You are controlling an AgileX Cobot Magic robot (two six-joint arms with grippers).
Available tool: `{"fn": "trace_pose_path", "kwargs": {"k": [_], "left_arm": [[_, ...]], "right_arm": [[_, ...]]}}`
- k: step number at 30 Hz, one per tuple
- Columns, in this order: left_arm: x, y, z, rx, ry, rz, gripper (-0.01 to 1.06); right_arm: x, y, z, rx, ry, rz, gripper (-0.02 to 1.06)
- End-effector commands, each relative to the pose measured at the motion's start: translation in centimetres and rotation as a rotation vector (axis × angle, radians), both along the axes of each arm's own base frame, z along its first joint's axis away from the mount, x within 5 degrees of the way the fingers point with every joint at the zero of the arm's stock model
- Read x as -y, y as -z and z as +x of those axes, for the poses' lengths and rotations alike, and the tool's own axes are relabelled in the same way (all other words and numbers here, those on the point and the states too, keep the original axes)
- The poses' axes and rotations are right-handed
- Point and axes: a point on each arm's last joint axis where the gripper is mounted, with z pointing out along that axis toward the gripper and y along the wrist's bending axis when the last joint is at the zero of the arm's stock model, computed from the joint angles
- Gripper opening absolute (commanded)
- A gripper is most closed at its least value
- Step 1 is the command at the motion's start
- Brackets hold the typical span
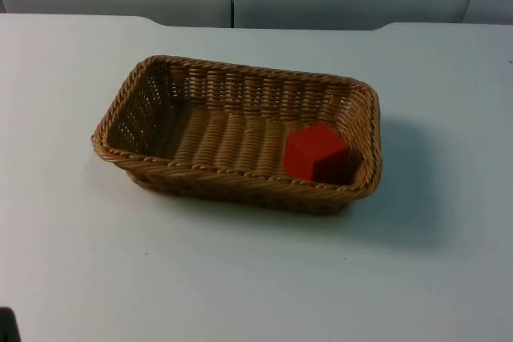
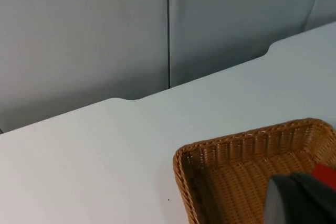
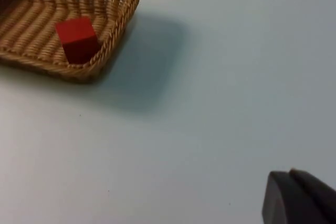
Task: Pick up the basket with the left hand and place the cube into the basket with the right hand.
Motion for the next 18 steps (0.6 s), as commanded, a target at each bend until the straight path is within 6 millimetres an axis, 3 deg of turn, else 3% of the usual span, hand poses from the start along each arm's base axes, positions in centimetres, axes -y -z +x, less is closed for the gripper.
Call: {"fn": "trace_pose_path", "kwargs": {"k": [1, 3, 4, 6, 9, 10, 14, 18], "left_arm": [[-0.3, 0.5, -2.4, 0.025, -0.013, -0.021, 0.00], [-0.8, 1.4, -5.2, 0.056, -0.014, -0.021, 0.00], [-0.8, 1.4, -5.2, 0.056, -0.014, -0.021, 0.00], [-1.3, 2.9, -8.8, 0.099, -0.013, -0.021, 0.00], [-2.0, 5.3, -12.3, 0.098, -0.041, -0.037, 0.00], [-2.0, 5.3, -12.3, 0.098, -0.041, -0.037, 0.00], [-3.2, 8.2, -16.1, 0.136, -0.114, -0.024, 0.00], [-4.2, 9.8, -18.4, 0.173, -0.180, -0.012, 0.00]], "right_arm": [[0.0, -0.1, -0.2, 0.009, -0.016, -0.022, 0.00], [0.0, -0.2, -0.2, 0.031, -0.024, -0.036, 0.00], [0.0, -0.2, -0.2, 0.031, -0.024, -0.036, 0.00], [0.0, -0.3, -0.6, 0.075, -0.023, -0.041, 0.00], [0.0, -0.3, -1.2, 0.116, -0.018, -0.050, 0.00], [0.0, -0.3, -1.2, 0.116, -0.018, -0.050, 0.00], [0.1, -0.1, -1.4, 0.098, -0.018, -0.061, 0.00], [-0.1, 0.5, -1.0, 0.088, -0.048, -0.061, 0.00]]}}
